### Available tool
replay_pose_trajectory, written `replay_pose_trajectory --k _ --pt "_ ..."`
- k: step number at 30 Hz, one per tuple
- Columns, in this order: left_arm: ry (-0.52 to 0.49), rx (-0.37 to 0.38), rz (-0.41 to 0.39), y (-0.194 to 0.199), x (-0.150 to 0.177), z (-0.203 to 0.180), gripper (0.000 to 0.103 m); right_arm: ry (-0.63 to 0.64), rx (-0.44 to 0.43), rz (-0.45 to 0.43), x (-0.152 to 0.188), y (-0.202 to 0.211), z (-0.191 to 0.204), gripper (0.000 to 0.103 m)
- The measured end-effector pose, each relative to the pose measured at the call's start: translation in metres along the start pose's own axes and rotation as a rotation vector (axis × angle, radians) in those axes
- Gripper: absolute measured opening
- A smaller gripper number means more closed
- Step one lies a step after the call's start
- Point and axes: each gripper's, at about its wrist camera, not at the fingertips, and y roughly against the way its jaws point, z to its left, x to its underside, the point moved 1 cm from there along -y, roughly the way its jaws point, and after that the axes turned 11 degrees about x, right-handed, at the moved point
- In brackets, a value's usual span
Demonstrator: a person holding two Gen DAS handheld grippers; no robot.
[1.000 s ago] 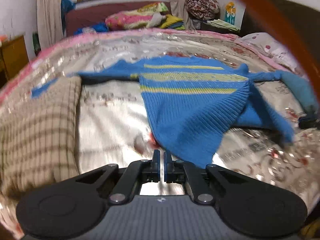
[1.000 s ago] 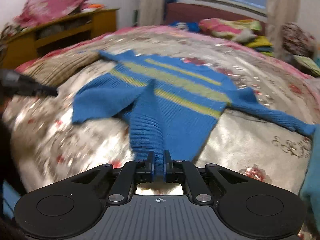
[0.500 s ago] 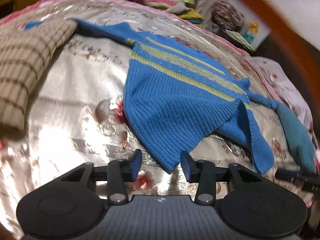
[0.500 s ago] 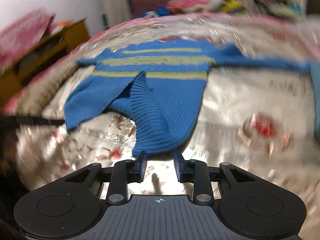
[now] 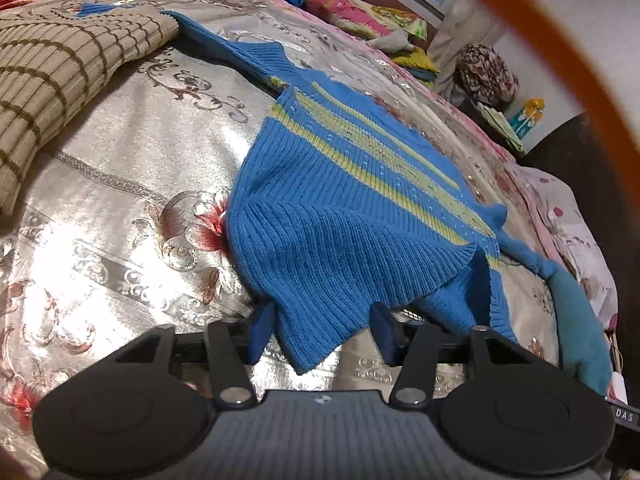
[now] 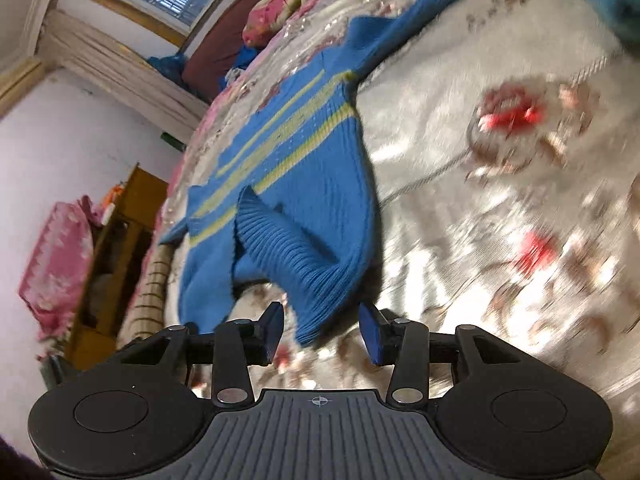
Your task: Fold small clothes
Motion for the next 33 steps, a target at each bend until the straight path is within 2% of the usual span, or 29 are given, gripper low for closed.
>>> replay_pose_trajectory --k 6,8,9,10,11,12,20,27,31,33 --pt "0.07 0.017 -0.013 0.0 -0.001 0.012 0.019 -0.081 -0.033 0.008 0.002 -0.019 0.008 0.042" --pt "0.073 0.015 -0.018 0.0 0.0 0.014 0.015 -0.095 -0.029 0.01 0.001 -0.024 0.012 0.031" --pt "0.074 0.018 -0.019 0.0 -0.001 0.015 0.013 -0.097 -0.028 0.013 0.0 -0.026 0.013 0.017" --pt "0.076 0.025 -0.021 0.0 -0.001 0.015 0.012 -0.097 -0.022 0.016 0.0 -0.028 0.015 0.01" --pt "0.076 0.034 -0.022 0.001 -0.001 0.015 0.01 -0.093 -0.016 0.016 0.0 -0.029 0.016 0.009" --pt "0.069 0.044 -0.023 0.003 -0.002 0.014 0.01 -0.082 -0.012 0.012 0.0 -0.028 0.017 0.006" --pt "-0.029 0.089 -0.026 0.047 -0.014 0.002 0.009 0.064 0.015 -0.056 -0.011 0.024 0.019 0.004" --pt "-0.1 0.031 -0.011 0.085 -0.016 0.009 0.007 0.185 0.128 -0.104 -0.021 0.069 0.004 0.0" --pt "-0.127 -0.012 0.026 0.089 -0.015 0.014 0.007 0.243 0.212 -0.079 -0.022 0.071 -0.003 0.001" --pt "-0.185 -0.044 0.041 0.086 -0.012 0.01 0.007 0.26 0.244 -0.086 -0.02 0.07 -0.004 0.002"
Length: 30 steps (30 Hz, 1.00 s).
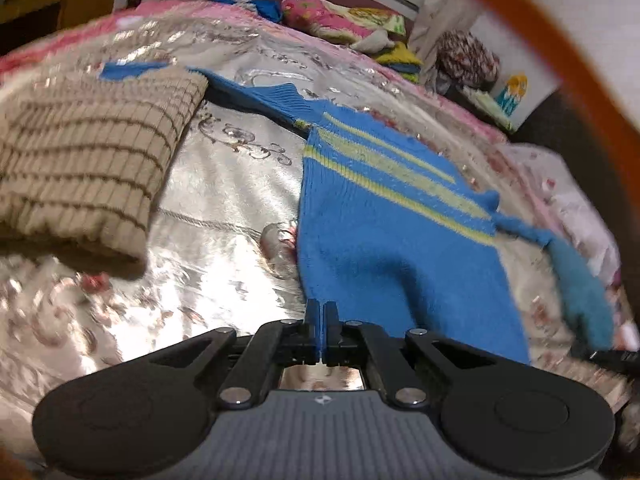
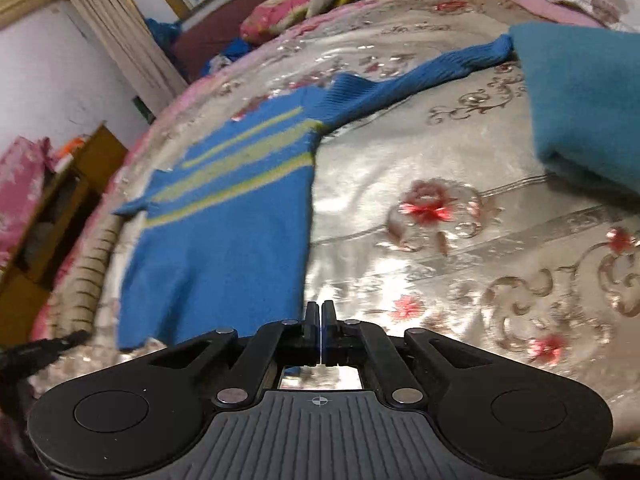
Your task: Fold small clothes
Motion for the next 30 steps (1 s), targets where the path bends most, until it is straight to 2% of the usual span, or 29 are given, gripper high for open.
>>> replay_pose_trajectory --k 3,5,9,11,15,19,25,30 --pt "-0.082 0.002 0.03 -0.013 -0.002 -0.016 0.009 0.026 -0.015 -0.012 0.002 -0.004 0.013 0.007" --pt "-0.094 0.033 0.042 -0.027 -0.006 -0.024 0.012 0.058 -0.052 -0.021 0.002 -0.009 0.029 0.007" --pt "-0.132 0.038 0.038 -0.057 -0.009 -0.035 0.012 0.155 -0.102 -0.02 0.004 -0.028 0.072 0.007" --pt "-0.14 0.04 0.05 -0.073 -0.009 -0.037 0.012 0.214 -0.088 -0.014 0.005 -0.041 0.088 0.007" --pt "-0.157 -0.037 0.111 -0.09 -0.003 -0.031 0.012 0.283 0.007 0.014 0.005 -0.065 0.095 0.007" --pt "-0.164 -0.073 0.146 -0.077 0.0 -0.016 0.014 0.293 0.061 0.037 0.004 -0.07 0.08 0.0" --pt "-0.237 -0.173 0.194 -0.061 -0.004 -0.015 0.014 0.333 0.13 0.049 0.0 -0.067 0.068 0.0" --pt "-0.252 -0.167 0.182 -0.048 -0.009 -0.023 0.014 0.339 0.123 0.07 -0.002 -0.06 0.068 0.004"
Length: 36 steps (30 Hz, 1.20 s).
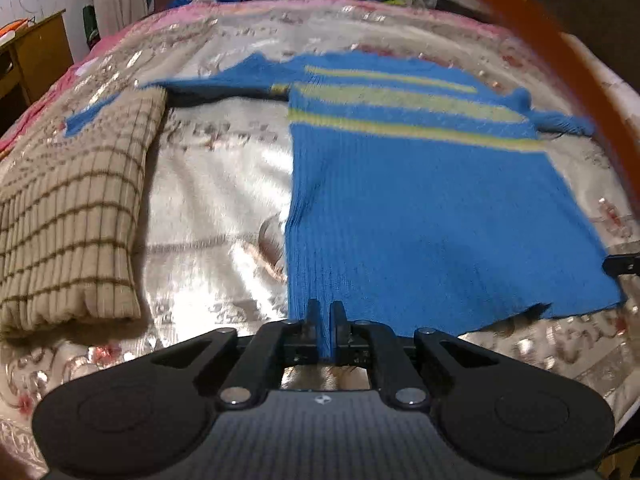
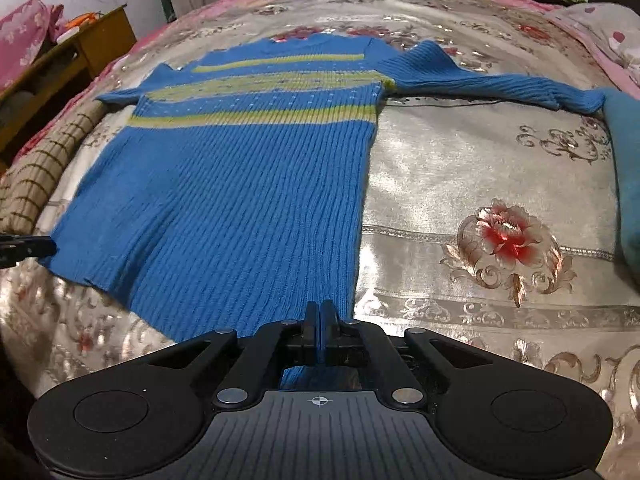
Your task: Fold small clothes
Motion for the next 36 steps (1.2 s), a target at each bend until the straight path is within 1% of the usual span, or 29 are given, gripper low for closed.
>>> replay_pose_trajectory --k 4,7,9,11,12,13,14,15,18,21,23,25,28,31,33,36 --pt "-0.01 0.057 -0.073 0.008 -0.013 -0.017 0.014 -0.068 -0.039 -0.039 -0.003 0.011 -0.003 0.008" --pt "-0.027 0.109 -0.099 -0.001 -0.023 -0.034 0.017 -0.074 -0.059 -0.062 -0.006 0.012 0.002 0.008" --pt "-0.046 0.137 -0.104 -0.015 -0.029 -0.047 0.02 -0.072 -0.061 -0.064 -0.007 0.008 0.006 0.008" --pt "-0.058 0.161 -0.082 -0.031 -0.03 -0.055 0.022 -0.073 -0.059 -0.036 -0.006 0.0 0.008 0.009" --pt "-0.058 0.171 -0.057 -0.04 -0.029 -0.058 0.022 -0.071 -0.054 -0.021 -0.005 -0.005 0.007 0.01" --pt "-0.057 0.182 -0.028 -0.048 -0.028 -0.059 0.022 -0.065 -0.047 -0.009 -0.003 -0.008 0.007 0.008" --pt "-0.055 0.191 0.009 -0.055 -0.026 -0.06 0.022 -0.066 -0.049 -0.01 -0.003 -0.008 0.005 0.007" --pt "-0.055 0.191 0.029 -0.06 -0.025 -0.06 0.023 -0.072 -0.057 -0.005 -0.004 -0.008 0.002 0.008" --pt "-0.072 0.198 0.018 -0.06 -0.031 -0.065 0.023 -0.106 -0.064 -0.005 -0.011 -0.006 -0.008 0.008" --pt "-0.072 0.23 -0.024 -0.06 -0.05 -0.072 0.025 -0.152 -0.079 -0.01 -0.022 -0.01 -0.018 0.008" --pt "-0.082 0.237 -0.047 -0.067 -0.062 -0.078 0.027 -0.163 -0.052 -0.03 -0.033 -0.015 -0.023 0.011" --pt "-0.098 0.234 -0.054 -0.077 -0.071 -0.084 0.029 -0.171 -0.028 -0.052 -0.042 -0.018 -0.028 0.011" --pt "-0.112 0.243 -0.03 -0.094 -0.074 -0.092 0.03 -0.198 -0.032 -0.051 -0.054 -0.026 -0.038 0.011" --pt "-0.126 0.26 0.008 -0.106 -0.074 -0.1 0.03 -0.19 -0.028 -0.053 -0.06 -0.032 -0.042 0.011" --pt "-0.15 0.257 0.004 -0.109 -0.077 -0.107 0.03 -0.2 -0.013 -0.061 -0.067 -0.036 -0.048 0.011" --pt "-0.159 0.279 -0.01 -0.115 -0.088 -0.117 0.03 -0.235 0.029 -0.079 -0.084 -0.044 -0.065 0.012"
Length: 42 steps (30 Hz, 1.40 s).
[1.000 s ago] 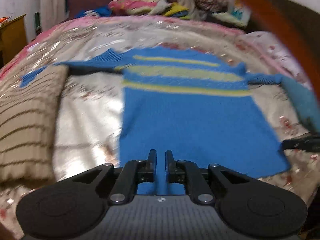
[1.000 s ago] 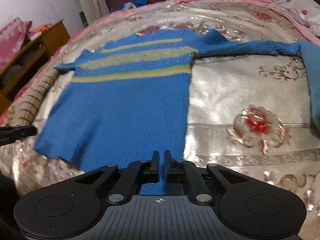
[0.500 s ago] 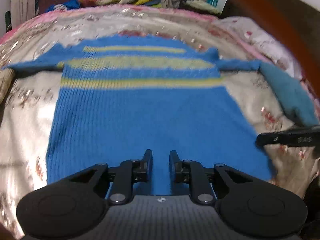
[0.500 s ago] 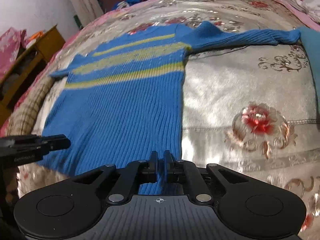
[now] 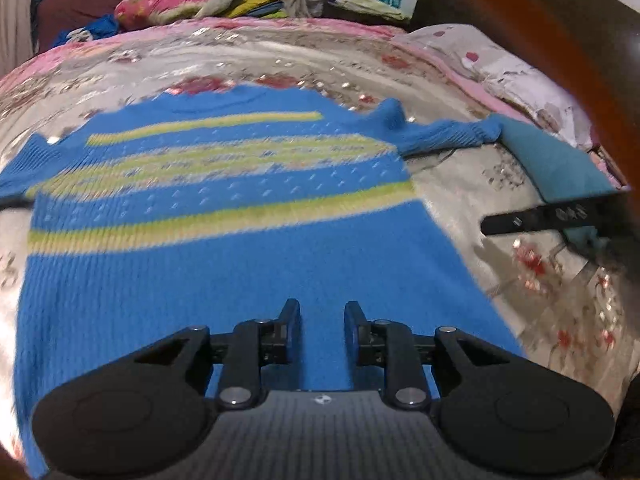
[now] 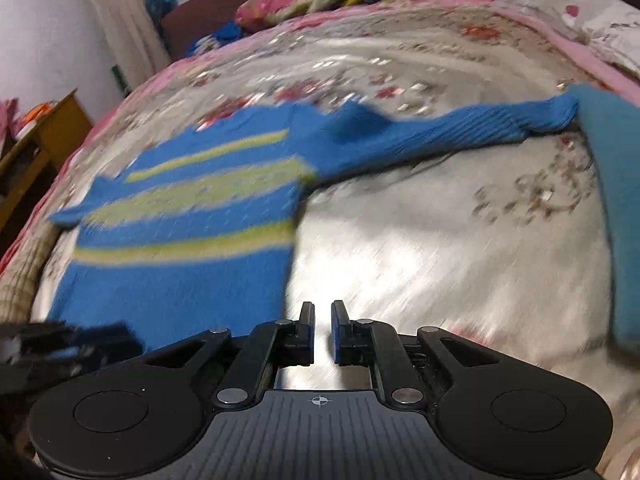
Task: Fold small clothes
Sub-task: 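Grasp the sweater sleeve cuff beside the teal towel with the right gripper, then carry the held sleeve across the sweater body with the right gripper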
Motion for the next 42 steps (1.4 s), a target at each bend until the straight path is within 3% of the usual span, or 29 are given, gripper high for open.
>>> replay_pose_trajectory --k 3,8,10,13,19,23,26,29,30,31,36,42 --pt "-0.014 0.013 -0.004 -0.013 -0.012 -0.005 0.031 -0.063 0.056 -0.019 -0.026 -0.013 -0.022 0.022" --pt "-0.019 0.044 0.007 -0.033 -0.022 -0.011 0.031 -0.184 0.151 -0.051 -0.077 -0.037 -0.063 0.023" --pt "-0.018 0.052 0.01 -0.039 -0.024 -0.013 0.031 -0.239 0.175 -0.068 -0.093 -0.045 -0.077 0.032" --pt "-0.018 0.058 0.005 -0.043 -0.026 -0.015 0.033 -0.321 0.236 -0.079 -0.119 -0.062 -0.097 0.035" --pt "-0.022 0.071 -0.004 -0.044 -0.026 -0.015 0.037 -0.416 0.316 -0.063 -0.146 -0.099 -0.115 0.042" --pt "-0.02 0.078 -0.004 -0.043 -0.025 -0.015 0.037 -0.458 0.354 -0.053 -0.155 -0.115 -0.123 0.042" --pt "0.0 0.087 -0.012 -0.041 -0.024 -0.012 0.037 -0.393 0.403 -0.046 -0.161 -0.12 -0.118 0.042" --pt "0.03 0.101 -0.02 -0.036 -0.022 -0.009 0.037 -0.361 0.442 -0.042 -0.159 -0.121 -0.119 0.029" --pt "0.039 0.106 -0.023 -0.034 -0.021 -0.007 0.037 -0.366 0.45 -0.042 -0.158 -0.119 -0.12 0.019" --pt "0.046 0.11 -0.027 -0.03 -0.019 -0.006 0.037 -0.376 0.442 -0.042 -0.157 -0.116 -0.122 0.011" --pt "0.071 0.106 -0.052 -0.01 -0.011 0.004 0.038 -0.392 0.345 -0.126 -0.153 -0.079 -0.116 0.007" --pt "0.115 0.079 -0.088 0.019 0.003 0.023 0.038 -0.275 0.174 -0.21 -0.158 -0.037 -0.046 0.007"
